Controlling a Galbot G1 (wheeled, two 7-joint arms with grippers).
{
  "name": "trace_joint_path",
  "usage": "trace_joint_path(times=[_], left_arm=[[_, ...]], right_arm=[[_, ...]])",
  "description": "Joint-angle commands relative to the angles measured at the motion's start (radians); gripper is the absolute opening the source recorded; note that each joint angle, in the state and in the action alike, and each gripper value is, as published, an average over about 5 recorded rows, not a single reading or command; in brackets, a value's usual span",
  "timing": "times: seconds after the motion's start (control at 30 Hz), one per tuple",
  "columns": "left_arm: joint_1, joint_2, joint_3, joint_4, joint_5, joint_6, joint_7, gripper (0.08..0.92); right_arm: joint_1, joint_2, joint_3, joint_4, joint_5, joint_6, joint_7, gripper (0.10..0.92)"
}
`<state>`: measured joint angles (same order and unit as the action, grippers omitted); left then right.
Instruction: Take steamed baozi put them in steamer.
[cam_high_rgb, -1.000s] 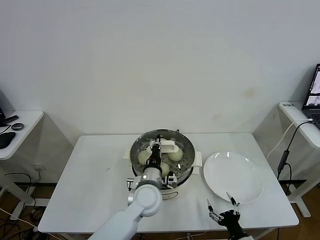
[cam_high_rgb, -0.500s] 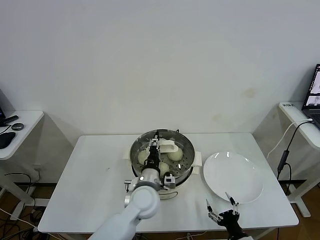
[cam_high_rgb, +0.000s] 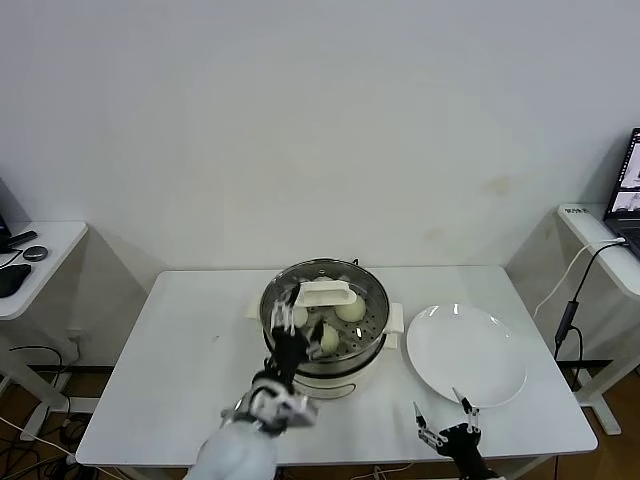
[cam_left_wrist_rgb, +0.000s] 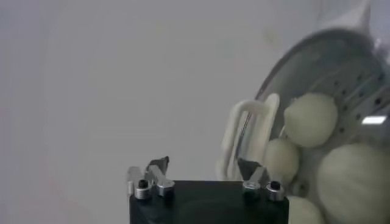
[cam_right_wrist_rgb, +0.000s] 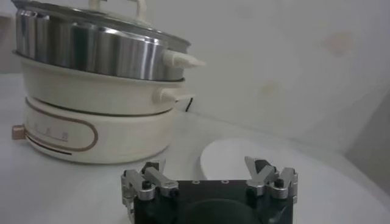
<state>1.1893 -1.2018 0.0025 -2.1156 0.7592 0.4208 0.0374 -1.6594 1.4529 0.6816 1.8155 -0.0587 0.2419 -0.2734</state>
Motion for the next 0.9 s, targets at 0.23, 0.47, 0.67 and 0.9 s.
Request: trace_joint_path(times=[0.23, 0.47, 0.67, 0.9], left_arm=[[0.842, -0.093, -0.481, -0.178, -0.882, -0.736, -0.322, 0.823], [0.864, -0.129, -0.511, 0.033, -1.007, -0.806, -0.268, 0.823], [0.858, -0.149, -0.542, 0.082, -0.995, -0.83, -0.219, 0.823], [0.833, -0.157, -0.542, 0.107, -0.986, -0.815, -0.194, 0.823]], right_arm=[[-0.041, -0.033, -0.01, 0.061, 0.147, -0.026, 0.005, 0.823], [-0.099, -0.08, 0.022, 0.094, 0.206, -0.075, 0.023, 0.823], [-0.141, -0.102, 0.024, 0.105, 0.215, -0.083, 0.022, 0.823], [-0.15, -0.108, 0.005, 0.114, 0.228, -0.075, 0.015, 0.823]])
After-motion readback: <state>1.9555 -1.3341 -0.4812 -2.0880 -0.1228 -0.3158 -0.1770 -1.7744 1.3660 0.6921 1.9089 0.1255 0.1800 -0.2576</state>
